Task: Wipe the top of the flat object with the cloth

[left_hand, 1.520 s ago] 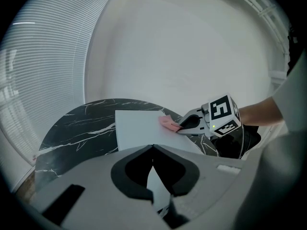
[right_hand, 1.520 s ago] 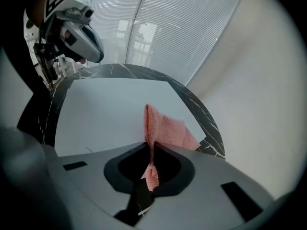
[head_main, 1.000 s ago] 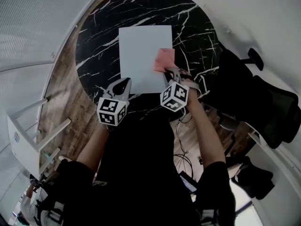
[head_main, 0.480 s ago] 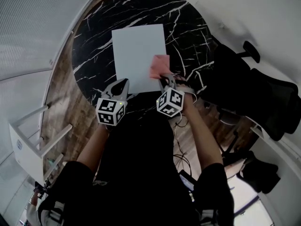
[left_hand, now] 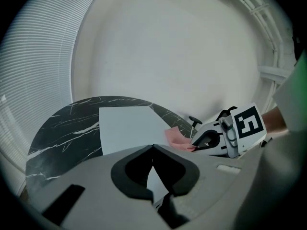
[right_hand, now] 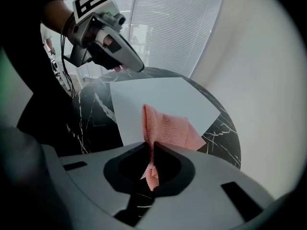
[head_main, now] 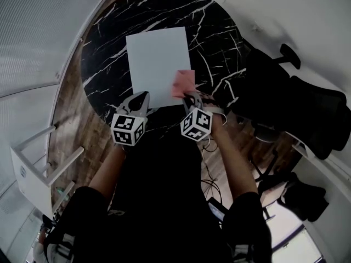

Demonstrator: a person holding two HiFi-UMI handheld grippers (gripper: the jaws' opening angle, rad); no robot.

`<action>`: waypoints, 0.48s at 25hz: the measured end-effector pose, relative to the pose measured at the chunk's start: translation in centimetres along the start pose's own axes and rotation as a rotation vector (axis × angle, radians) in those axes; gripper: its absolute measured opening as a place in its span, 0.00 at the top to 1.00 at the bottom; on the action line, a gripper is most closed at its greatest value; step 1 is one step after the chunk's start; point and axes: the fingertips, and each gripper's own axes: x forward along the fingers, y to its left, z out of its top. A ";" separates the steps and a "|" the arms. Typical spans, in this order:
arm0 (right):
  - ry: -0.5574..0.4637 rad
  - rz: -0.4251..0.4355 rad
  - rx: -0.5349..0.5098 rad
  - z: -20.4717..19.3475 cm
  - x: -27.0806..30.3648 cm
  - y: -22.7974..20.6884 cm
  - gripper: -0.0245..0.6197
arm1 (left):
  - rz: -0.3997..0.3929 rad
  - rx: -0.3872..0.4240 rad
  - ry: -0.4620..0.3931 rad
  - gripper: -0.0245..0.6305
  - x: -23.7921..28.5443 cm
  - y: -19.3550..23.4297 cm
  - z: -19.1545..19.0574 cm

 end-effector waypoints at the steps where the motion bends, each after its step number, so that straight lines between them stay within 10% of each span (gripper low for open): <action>1: 0.001 0.003 -0.001 0.0 -0.1 0.2 0.94 | 0.000 0.000 0.001 0.96 0.0 0.0 0.0; 12: 0.021 0.034 -0.006 -0.7 -0.8 2.2 0.94 | -0.005 -0.004 0.005 0.96 -0.2 0.0 -0.3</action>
